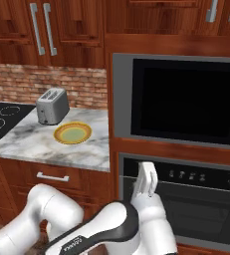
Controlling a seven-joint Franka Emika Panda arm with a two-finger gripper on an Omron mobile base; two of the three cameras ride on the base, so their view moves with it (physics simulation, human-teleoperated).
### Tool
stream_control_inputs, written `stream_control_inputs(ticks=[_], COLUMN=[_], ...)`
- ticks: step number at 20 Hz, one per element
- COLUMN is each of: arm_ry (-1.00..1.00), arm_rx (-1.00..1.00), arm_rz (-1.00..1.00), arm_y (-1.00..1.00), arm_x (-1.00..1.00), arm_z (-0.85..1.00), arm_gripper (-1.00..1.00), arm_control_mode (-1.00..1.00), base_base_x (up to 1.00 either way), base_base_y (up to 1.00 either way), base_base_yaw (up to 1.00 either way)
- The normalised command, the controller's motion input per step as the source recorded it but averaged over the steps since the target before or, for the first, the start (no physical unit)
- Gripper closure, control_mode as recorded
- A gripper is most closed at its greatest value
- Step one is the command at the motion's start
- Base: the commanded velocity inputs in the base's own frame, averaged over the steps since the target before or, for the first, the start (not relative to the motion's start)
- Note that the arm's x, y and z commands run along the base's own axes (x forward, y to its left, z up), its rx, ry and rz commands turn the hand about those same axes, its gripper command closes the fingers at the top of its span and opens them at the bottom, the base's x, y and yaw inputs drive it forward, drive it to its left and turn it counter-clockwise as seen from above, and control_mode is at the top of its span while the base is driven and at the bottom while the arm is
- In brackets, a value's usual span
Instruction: Take the fish from the oven and place it on the plate on the counter.
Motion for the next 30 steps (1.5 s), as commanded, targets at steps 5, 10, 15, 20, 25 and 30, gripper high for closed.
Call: stream_control_inputs(ticks=[5, 10, 15, 20, 25, 30], arm_ry=[0.13, 0.11, 0.07, 0.17, 0.17, 0.05], arm_rx=[0.0, -0.02, -0.05, -0.1, -0.07, -0.04], arm_rz=[-0.19, -0.19, -0.17, -0.1, -0.06, 0.01], arm_y=[-0.6, -0.65, -0.34, -0.25, -0.29, -0.2], arm_x=[0.51, 0.27, 0.09, 0.26, 0.23, 0.09], arm_z=[-0.4, -0.67, -0.7, -0.76, -0.82, -0.81], arm_gripper=[-1.0, -1.0, -1.0, -1.0, -1.0, -1.0], arm_control_mode=[-1.0, -1.0, -1.0, -1.0, -1.0, -1.0], base_base_x=[0.0, 0.0, 0.0, 0.0, 0.0, 0.0], base_base_y=[0.0, 0.0, 0.0, 0.0, 0.0, 0.0], base_base_yaw=[0.0, 0.0, 0.0, 0.0, 0.0, 0.0])
